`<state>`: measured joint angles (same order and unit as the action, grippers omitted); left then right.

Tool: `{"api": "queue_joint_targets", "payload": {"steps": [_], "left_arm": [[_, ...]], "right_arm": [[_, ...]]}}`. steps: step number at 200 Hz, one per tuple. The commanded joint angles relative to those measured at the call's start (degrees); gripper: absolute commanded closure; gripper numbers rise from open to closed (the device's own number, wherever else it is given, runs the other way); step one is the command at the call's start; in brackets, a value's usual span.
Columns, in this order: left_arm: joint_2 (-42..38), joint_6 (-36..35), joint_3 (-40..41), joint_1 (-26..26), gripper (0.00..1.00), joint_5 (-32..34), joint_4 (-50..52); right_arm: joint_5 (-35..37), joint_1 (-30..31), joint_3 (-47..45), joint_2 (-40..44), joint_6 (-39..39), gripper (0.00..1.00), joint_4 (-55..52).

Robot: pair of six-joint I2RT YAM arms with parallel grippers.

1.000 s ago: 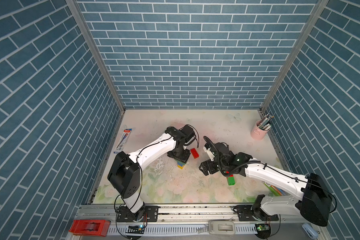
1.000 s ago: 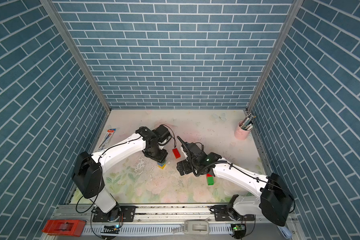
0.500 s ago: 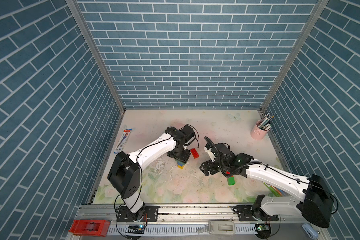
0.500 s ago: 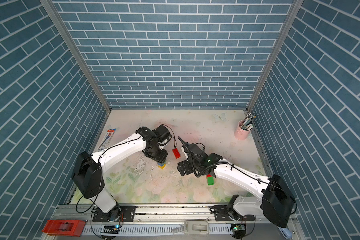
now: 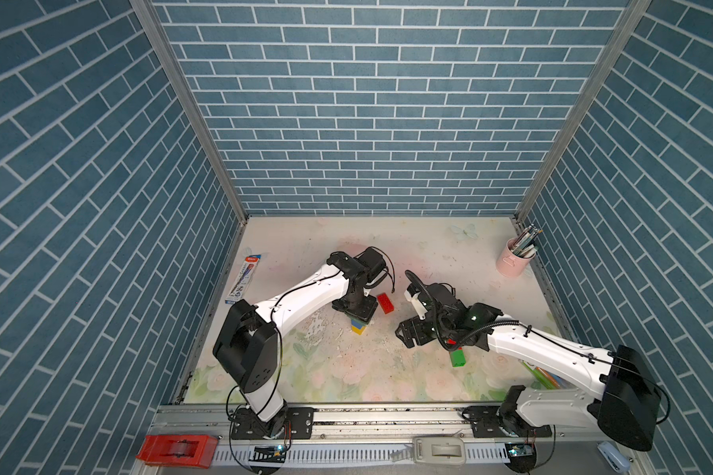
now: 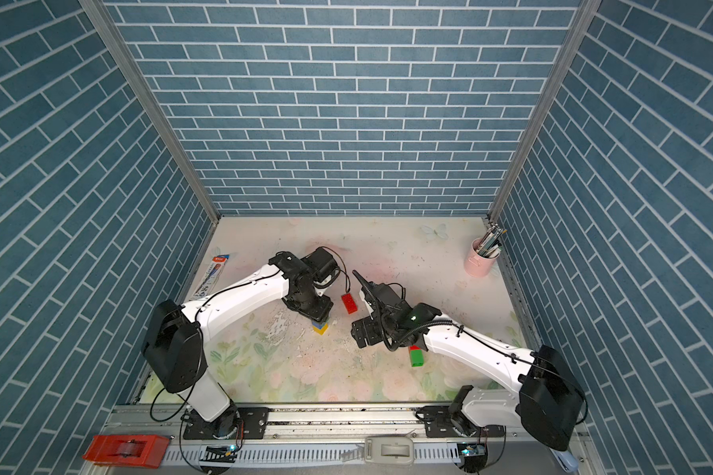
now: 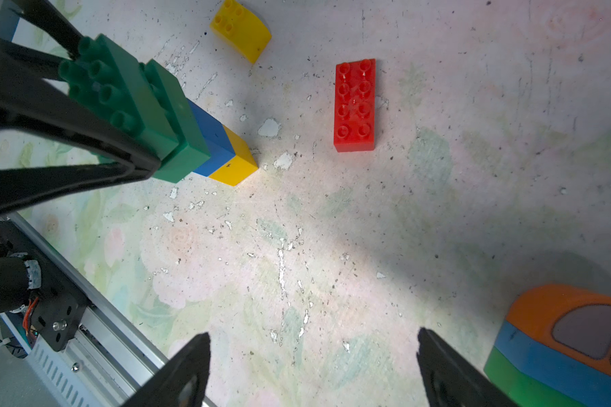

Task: Assemble an ice cream with lego
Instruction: Assemble the lego brick with the lego brick.

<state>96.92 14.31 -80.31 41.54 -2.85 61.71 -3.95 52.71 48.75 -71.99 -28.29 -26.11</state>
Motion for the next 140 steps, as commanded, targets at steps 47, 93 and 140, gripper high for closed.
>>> {"api": "queue_joint_targets", "payload": {"steps": [47,93,140], "left_arm": [[-2.08,-0.38,0.93,0.17,0.6,0.34,0.67],[-2.31,-0.48,1.51,0.18,0.6,0.02,0.79],[-1.98,-1.33,2.11,0.17,0.6,-0.44,-0.01]], "right_arm": [[0.07,-0.24,-0.32,1.5,-2.12,0.07,-1.05],[-0.01,-0.28,-0.06,1.32,-2.12,0.07,-1.14],[0.0,-0.24,-0.06,1.37,-2.13,0.07,-1.41]]}}
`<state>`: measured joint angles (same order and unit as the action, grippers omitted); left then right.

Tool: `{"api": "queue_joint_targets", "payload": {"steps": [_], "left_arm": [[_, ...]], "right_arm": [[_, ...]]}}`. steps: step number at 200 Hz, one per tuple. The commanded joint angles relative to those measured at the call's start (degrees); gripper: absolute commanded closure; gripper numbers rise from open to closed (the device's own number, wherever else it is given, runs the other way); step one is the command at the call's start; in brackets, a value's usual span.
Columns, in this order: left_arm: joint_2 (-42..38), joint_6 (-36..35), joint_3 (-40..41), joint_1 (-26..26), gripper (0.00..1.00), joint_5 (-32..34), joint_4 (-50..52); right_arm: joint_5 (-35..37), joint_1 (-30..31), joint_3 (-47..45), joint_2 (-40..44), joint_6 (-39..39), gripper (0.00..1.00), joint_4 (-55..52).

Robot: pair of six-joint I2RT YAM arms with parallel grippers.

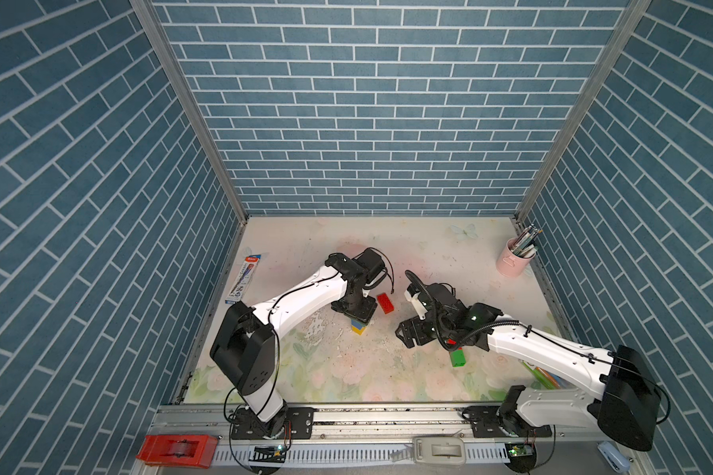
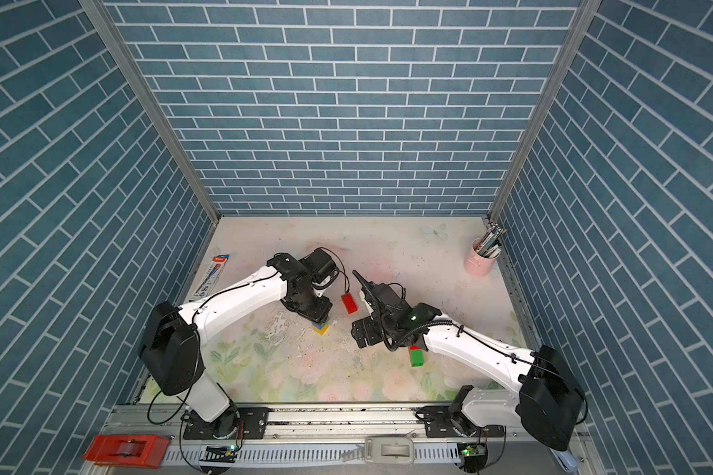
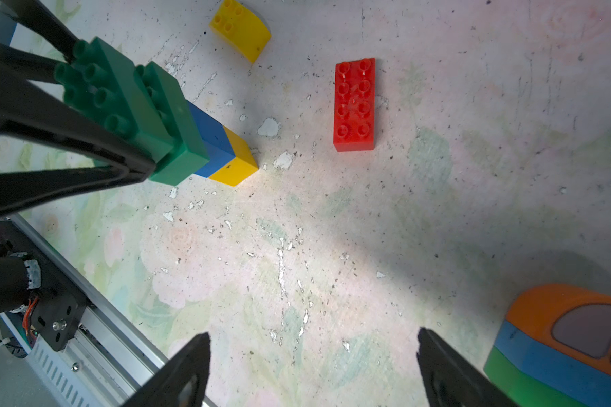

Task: Assemble an ice cream with lego
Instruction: Assemble the lego brick with the lego brick.

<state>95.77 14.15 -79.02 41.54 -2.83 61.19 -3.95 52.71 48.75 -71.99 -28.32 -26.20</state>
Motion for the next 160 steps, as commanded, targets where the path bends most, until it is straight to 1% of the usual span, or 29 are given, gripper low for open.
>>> {"api": "queue_joint_targets", "payload": {"steps": [1,88,124,160], "left_arm": [[-0.75,-1.25,0.77,0.19,0.6,-0.48,0.51],[-0.08,-2.96,0.42,0.12,0.6,-2.53,0.44],[-1.38,-4.1,0.08,0.12,0.6,-1.18,1.26],[-1.74,-6.9,-0.68,0.12,0.6,-0.14,1.22]], "right_arm": [[0.0,-0.24,-0.06,1.34,-2.1,0.07,-1.32],[0.24,-0.24,0.37,1.3,-2.18,0.07,-2.33],[0.43,-0.24,0.23,1.62,-2.37,0.08,-2.36],[0.41,-0.24,0.06,1.76,-2.45,0.08,-2.45]]}}
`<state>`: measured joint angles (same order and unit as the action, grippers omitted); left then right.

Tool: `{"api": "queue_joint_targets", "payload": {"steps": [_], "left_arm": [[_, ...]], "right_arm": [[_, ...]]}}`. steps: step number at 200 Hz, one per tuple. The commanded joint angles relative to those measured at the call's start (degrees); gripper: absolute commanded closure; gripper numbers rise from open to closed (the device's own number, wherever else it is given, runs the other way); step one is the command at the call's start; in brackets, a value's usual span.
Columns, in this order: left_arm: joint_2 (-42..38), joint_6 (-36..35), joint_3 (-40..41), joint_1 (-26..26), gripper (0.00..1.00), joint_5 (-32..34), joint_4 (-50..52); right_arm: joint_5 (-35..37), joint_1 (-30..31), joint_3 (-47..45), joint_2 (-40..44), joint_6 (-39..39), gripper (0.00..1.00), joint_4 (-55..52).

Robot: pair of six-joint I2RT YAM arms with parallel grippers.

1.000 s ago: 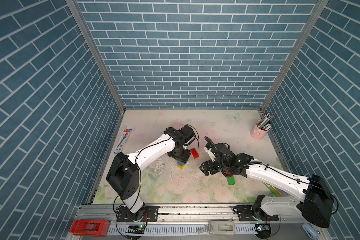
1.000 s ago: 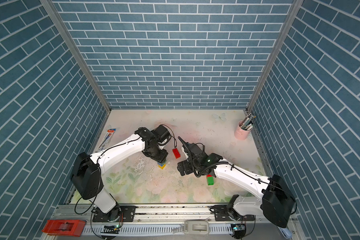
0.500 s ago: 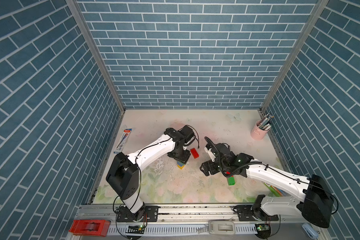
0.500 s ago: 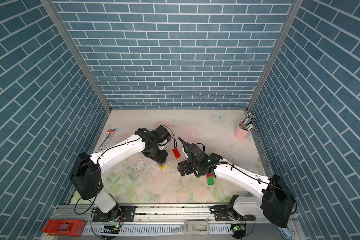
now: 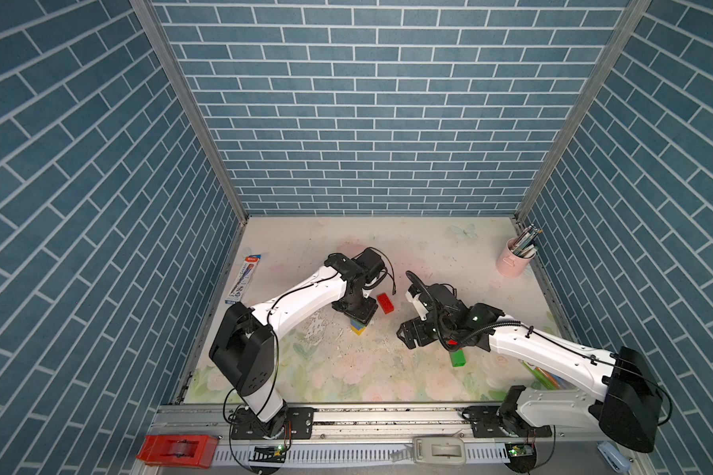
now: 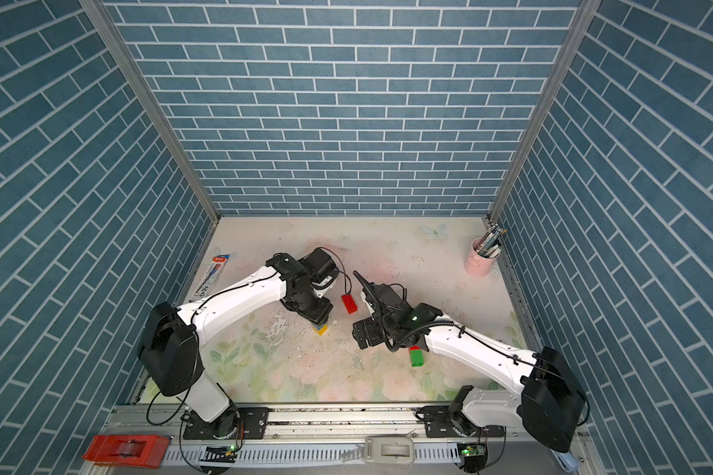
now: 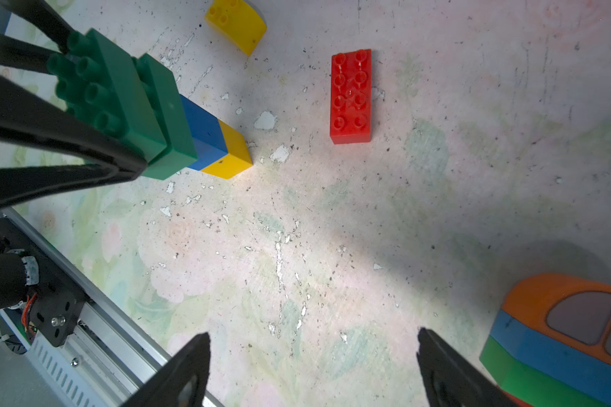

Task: Assemble an ice cream with lego
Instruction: Assemble the lego brick with the lego brick.

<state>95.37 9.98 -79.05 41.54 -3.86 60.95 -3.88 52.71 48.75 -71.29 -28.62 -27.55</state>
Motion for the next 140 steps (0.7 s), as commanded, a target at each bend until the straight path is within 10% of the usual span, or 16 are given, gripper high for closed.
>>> {"api": "queue_joint_targets", "payload": {"steps": [1,140], "left_arm": [[-1.34,-2.75,-0.66,0.12,0.6,0.88,1.41],[-2.21,-7.51,0.79,-0.48,0.52,-0.51,0.85]], "right_arm": [[0.31,-0.24,0.04,1.06,-2.14,0.08,-1.1],[0.8,-0.28,-0.59,2.21,-2.78,0.07,-1.82]]}}
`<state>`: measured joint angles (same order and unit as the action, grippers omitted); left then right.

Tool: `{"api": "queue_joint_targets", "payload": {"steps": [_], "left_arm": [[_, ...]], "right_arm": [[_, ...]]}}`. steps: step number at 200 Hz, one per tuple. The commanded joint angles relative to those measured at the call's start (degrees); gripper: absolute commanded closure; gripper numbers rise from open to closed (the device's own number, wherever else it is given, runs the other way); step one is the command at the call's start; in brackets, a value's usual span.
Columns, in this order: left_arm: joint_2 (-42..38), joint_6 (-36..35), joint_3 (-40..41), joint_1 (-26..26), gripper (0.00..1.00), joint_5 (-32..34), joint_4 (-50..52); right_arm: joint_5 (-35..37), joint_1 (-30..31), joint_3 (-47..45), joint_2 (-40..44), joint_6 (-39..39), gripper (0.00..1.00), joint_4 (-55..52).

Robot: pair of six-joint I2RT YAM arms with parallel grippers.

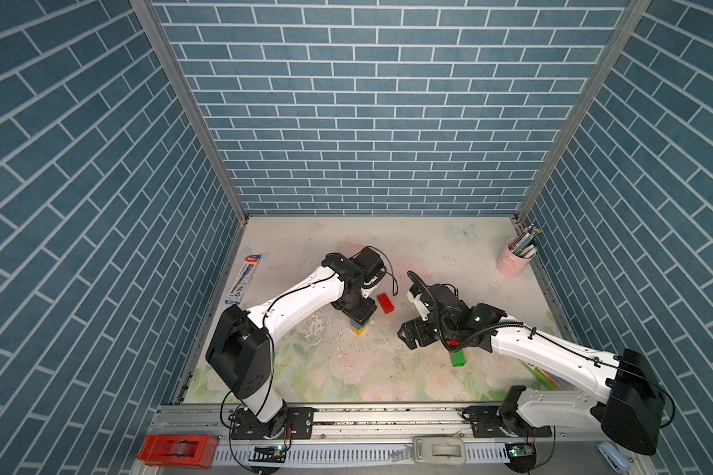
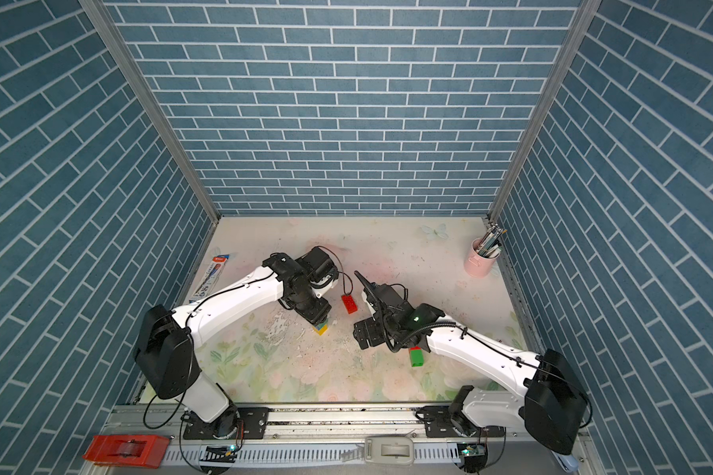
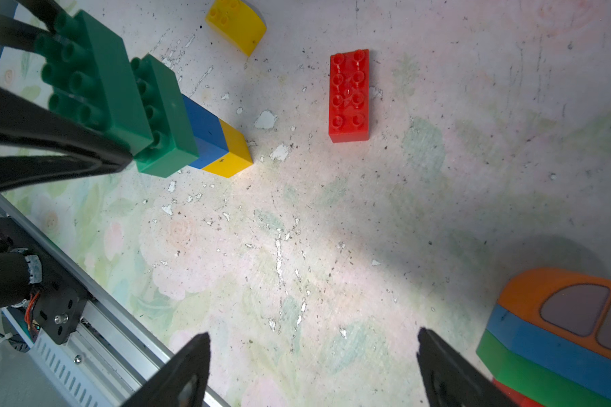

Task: Assemble an ice cream with lego
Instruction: Assemble the lego brick with the lego brick.

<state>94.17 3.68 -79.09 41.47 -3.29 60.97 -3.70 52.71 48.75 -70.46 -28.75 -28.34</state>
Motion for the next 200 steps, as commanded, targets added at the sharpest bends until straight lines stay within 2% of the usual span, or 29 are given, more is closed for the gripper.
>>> {"api": "queue_joint_targets", "payload": {"steps": [1,200], "left_arm": [[-1.01,-1.22,0.85,-0.42,0.52,-1.09,0.82],[1.94,-1.4,1.25,-1.22,0.53,-1.17,0.84]], "right_arm": [[0.63,-0.26,-0.59,1.37,-2.64,0.07,-1.02],[0.28,-0.32,-0.3,0.4,-2.86,0.07,-1.13]]}}
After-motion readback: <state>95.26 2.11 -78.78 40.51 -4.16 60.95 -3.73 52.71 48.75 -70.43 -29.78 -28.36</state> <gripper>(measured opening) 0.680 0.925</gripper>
